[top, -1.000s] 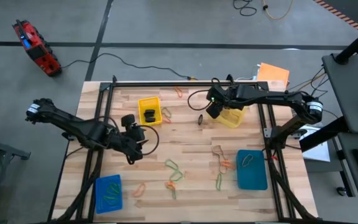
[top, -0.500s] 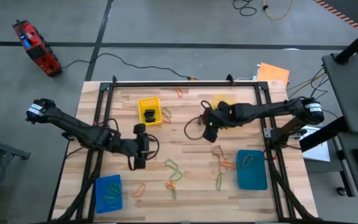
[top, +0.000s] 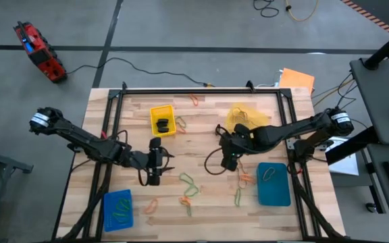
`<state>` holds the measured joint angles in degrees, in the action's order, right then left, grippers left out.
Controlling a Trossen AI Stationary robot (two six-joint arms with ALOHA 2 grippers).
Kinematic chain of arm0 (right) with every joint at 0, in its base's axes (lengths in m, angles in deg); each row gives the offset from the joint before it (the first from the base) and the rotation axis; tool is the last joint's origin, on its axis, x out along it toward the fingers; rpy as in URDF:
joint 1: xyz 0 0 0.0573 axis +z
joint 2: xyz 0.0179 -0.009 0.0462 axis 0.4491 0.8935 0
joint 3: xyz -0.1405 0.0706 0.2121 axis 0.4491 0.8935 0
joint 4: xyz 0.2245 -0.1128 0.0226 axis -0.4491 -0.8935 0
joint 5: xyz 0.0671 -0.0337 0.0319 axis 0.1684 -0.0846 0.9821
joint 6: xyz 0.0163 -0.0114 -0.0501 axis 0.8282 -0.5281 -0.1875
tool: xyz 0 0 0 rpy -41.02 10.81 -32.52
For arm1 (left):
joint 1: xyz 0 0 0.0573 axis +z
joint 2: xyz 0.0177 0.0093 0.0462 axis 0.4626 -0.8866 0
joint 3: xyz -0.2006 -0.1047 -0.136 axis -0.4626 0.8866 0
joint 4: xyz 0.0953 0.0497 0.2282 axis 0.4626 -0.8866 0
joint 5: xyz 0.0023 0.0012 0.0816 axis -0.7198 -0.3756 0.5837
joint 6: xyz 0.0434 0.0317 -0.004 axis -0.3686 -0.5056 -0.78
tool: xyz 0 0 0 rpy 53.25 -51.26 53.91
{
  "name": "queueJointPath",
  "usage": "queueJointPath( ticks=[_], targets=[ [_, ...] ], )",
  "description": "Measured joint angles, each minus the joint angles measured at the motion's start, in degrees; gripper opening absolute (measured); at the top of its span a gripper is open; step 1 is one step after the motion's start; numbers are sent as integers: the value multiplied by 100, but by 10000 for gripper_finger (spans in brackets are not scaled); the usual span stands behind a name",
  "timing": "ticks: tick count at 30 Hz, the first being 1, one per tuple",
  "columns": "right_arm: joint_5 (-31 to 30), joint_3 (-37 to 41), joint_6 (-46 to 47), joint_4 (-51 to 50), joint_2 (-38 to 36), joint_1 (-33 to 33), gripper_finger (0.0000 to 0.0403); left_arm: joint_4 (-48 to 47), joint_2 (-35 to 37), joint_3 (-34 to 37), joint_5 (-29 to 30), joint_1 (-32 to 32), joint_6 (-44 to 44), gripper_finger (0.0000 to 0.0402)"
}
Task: Sort rubber bands into baskets
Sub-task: Put the green rubber band into the left blue bin
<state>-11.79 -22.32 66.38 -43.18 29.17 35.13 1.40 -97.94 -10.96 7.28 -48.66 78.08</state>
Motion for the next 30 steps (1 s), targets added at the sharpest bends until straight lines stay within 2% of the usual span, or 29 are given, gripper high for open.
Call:
queueJointPath(
  ticks=[3,12,16,19,26,30],
  targets=[
    [-2,0,7,119,0,112,206,318,-363,-27,-193,0,-15,191],
    [-46,2,16,267,-2,276,206,551,-1668,-315,-209,22,-42,191],
    [-48,4,16,273,-2,303,206,1053,-2146,-349,-671,84,-43,191],
    [-48,4,9,284,-2,306,206,1290,-2399,-389,-961,189,-44,191],
    [-48,7,-2,285,-2,306,206,1300,-2825,-398,-1112,479,-22,191],
    [-48,7,-4,283,-2,306,206,1349,-3030,-396,-1409,603,-20,186]
  ],
)
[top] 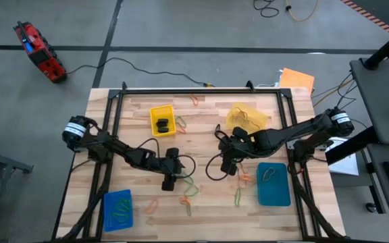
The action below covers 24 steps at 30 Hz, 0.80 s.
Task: Sort rubber bands into baskets
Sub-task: Put the green rubber band into the left blue bin
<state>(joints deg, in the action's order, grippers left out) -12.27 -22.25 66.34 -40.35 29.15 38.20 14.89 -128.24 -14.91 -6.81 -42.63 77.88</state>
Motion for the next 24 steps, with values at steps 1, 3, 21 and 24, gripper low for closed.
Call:
queueJointPath(
  ticks=[1,3,21,24],
  targets=[
    [1,2,-2,-1,0,0,206,0,-51,0,-40,20,1,180],
    [0,3,-2,0,0,0,206,33,-147,-1,-112,42,45,164],
    [-7,99,-42,71,-2,0,206,-124,-60,10,-133,46,-41,0],
    [-7,144,-44,144,-2,0,206,-405,245,24,-126,46,-88,0]
  ],
)
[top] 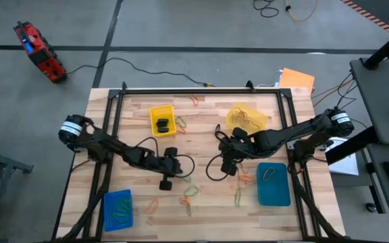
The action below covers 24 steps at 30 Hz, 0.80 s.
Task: Sort rubber bands into baskets
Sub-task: Put the green rubber band into the left blue bin
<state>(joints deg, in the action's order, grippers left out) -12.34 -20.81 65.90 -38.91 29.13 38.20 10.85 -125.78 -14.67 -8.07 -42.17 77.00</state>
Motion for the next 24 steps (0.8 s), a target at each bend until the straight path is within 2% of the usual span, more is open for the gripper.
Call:
queueJointPath(
  ticks=[8,12,15,21,24],
  targets=[
    [-2,97,1,100,0,0,206,-1162,1340,-10,-118,-98,243,0],
    [-4,121,0,167,0,0,206,-2236,2105,-84,-443,-346,655,0],
    [-33,131,0,189,0,0,206,-3306,2505,-473,-461,-650,1193,0],
    [-162,151,-2,300,0,-2,206,-5875,2673,-1456,-494,-1584,2265,0],
    [-164,171,-2,302,0,0,206,-6765,2590,-1764,-773,-2058,2918,0]
  ],
)
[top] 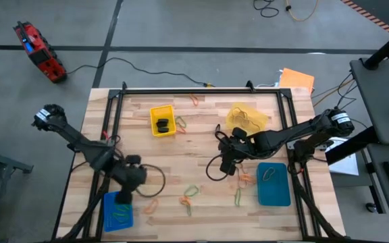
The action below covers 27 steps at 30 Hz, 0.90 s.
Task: Sort rubber bands into baskets
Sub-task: Put the green rubber band into the left blue bin
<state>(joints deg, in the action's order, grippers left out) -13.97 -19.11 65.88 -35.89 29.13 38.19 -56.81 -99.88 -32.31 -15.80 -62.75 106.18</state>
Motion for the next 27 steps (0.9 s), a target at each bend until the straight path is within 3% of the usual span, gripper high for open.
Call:
queueJointPath(
  ticks=[11,17,21,27],
  targets=[
    [0,116,0,166,0,-1,206,-605,-139,-277,-1549,-1178,2497,0],
    [0,122,2,242,0,0,206,-563,-139,-69,-1550,-1509,3078,0],
    [0,121,0,269,0,-2,206,-581,-139,47,-1166,-1523,3220,0],
    [4,121,2,289,0,0,206,-584,-139,51,-1128,-1527,3423,13]
  ],
)
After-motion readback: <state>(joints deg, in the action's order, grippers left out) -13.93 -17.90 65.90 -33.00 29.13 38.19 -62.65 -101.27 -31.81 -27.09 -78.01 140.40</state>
